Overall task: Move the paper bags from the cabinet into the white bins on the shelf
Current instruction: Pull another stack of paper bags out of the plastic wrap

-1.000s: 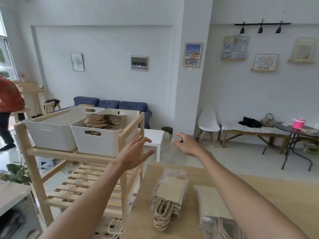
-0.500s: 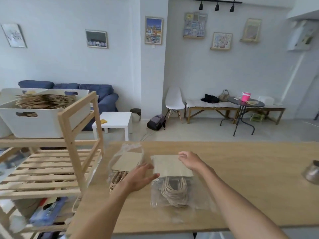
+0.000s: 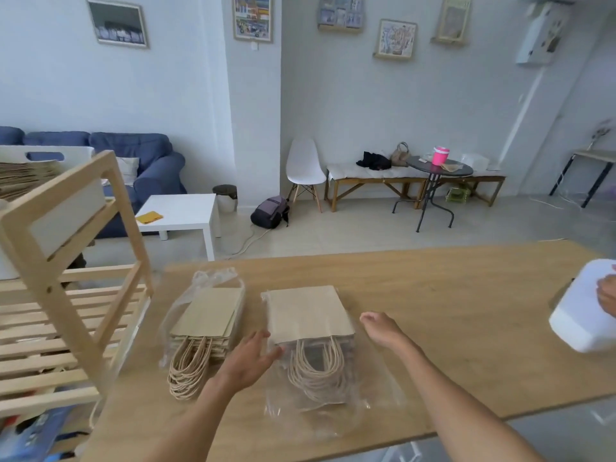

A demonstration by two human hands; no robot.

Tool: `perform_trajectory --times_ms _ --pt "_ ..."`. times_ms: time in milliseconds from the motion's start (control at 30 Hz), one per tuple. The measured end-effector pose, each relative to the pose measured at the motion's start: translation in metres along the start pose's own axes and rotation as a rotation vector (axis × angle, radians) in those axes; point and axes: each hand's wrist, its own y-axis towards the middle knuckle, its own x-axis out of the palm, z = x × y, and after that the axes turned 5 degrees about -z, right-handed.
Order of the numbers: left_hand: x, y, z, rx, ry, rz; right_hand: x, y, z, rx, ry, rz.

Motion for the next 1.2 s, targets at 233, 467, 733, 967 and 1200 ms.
perform_trajectory --times_ms 233,467,733,967,1200 --pt "0.016 0.032 -0.005 -0.129 -0.276 -0.034 0.011 0.035 0.014 0.111 0.069 -0.007" --pt "0.026 0.055 -0.01 -0.236 -0.454 -0.079 0.016 0.071 0.023 0.153 0.113 -0.092" --pt "0.02 0.078 -0.005 -0.27 -0.589 -0.107 0.008 0.1 0.019 0.084 0.476 -0.297" --pt "0.018 0.091 -0.001 -0.321 -0.662 -0.108 0.009 0.103 -0.004 0.145 0.388 -0.507" --pt "0.022 0.091 -0.004 -0.337 -0.672 -0.094 0.025 0.116 -0.038 0.243 0.176 -0.527"
